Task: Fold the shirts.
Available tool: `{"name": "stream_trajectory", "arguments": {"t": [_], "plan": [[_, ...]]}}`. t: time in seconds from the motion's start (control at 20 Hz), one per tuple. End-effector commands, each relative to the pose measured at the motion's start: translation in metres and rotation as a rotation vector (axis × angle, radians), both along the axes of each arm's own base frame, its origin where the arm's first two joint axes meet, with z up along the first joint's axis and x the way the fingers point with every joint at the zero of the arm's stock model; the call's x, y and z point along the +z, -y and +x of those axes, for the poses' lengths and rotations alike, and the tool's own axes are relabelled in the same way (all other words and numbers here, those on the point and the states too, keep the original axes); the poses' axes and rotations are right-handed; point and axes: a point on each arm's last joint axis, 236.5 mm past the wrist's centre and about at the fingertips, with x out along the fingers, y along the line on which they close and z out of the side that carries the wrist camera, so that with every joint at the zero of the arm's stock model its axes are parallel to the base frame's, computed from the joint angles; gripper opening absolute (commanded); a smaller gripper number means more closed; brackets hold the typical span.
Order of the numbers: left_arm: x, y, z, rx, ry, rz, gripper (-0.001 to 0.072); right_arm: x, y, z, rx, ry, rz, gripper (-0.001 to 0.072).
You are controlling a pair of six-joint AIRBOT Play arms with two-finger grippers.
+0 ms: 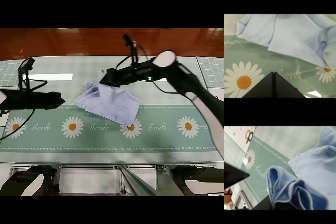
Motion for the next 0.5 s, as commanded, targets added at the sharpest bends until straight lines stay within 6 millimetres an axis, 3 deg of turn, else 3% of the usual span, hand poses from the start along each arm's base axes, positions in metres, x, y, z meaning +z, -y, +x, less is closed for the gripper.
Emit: {"name": "stream_trajectory", "arguments": {"t": [0.0,0.35,0.4,0.45], "plan": [[-0.001,-0.014,-0.024,0.045,0.049,0.0,0.0017,-0.04,-0.043,0.012,0.037,-0.067,0.014,0.0037],[-0.001,-0.014,-0.017,0.06,0.066,-0.005,0.0017,-0.084,-0.049,0.026,0.004,-0.138,0.001,0.0039],[-0.001,-0.015,-0.014,0.064,0.07,-0.005,0.0017,-0.086,-0.049,0.03,-0.011,-0.135,0.001,0.0161],[-0.002,-0.015,-0.012,0.069,0.073,-0.005,0.0018,-0.086,-0.049,0.031,-0.018,-0.133,0.002,0.0426]]}}
